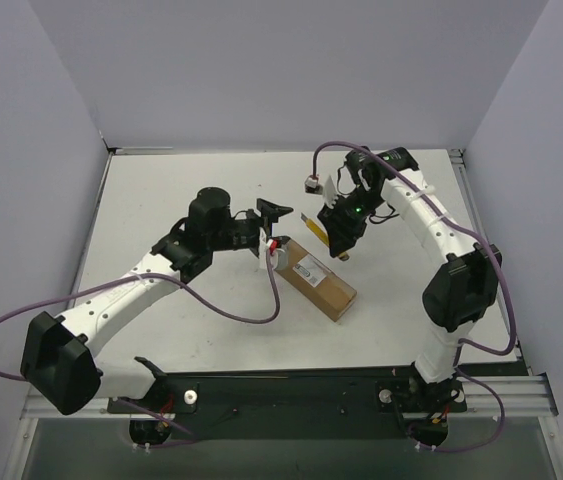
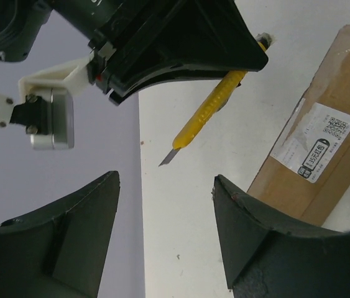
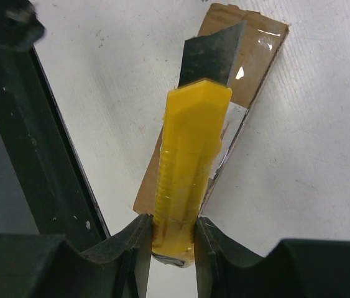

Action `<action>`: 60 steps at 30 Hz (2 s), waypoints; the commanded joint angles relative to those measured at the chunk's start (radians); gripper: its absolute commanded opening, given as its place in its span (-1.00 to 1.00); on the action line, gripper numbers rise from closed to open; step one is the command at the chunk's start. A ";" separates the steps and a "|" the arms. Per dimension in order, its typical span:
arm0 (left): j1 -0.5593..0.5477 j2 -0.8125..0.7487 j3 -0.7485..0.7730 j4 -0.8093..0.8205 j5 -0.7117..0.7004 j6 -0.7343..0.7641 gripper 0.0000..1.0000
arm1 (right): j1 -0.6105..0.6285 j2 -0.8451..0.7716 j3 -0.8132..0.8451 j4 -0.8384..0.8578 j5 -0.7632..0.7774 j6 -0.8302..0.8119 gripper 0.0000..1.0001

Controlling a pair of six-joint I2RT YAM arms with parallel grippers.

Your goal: Unpack the express box

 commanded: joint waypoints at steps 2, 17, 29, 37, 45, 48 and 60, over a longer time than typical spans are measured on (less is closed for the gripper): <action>-0.012 0.043 0.036 0.008 0.110 0.217 0.40 | 0.033 -0.008 0.041 -0.061 -0.039 -0.010 -1.00; -0.078 0.224 0.134 -0.110 0.041 0.553 0.15 | 0.043 -0.028 0.037 -0.061 -0.030 -0.004 -1.00; -0.104 0.326 0.149 0.011 -0.109 0.539 -0.22 | 0.043 -0.020 0.047 -0.062 -0.036 -0.010 -1.00; -0.104 0.382 0.238 -0.042 -0.186 0.260 -0.97 | -0.002 -0.045 0.096 -0.059 -0.004 0.014 -0.70; 0.003 0.342 0.407 -0.248 0.056 -0.198 -1.00 | -0.257 -0.222 0.097 0.502 0.031 0.491 0.47; 0.085 0.362 0.498 -0.268 0.282 -0.404 -1.00 | -0.286 -0.247 0.093 0.640 -0.072 0.540 0.68; 0.227 0.438 0.499 0.427 0.670 -1.291 -1.00 | -0.248 -0.284 -0.035 0.943 -0.518 0.680 0.28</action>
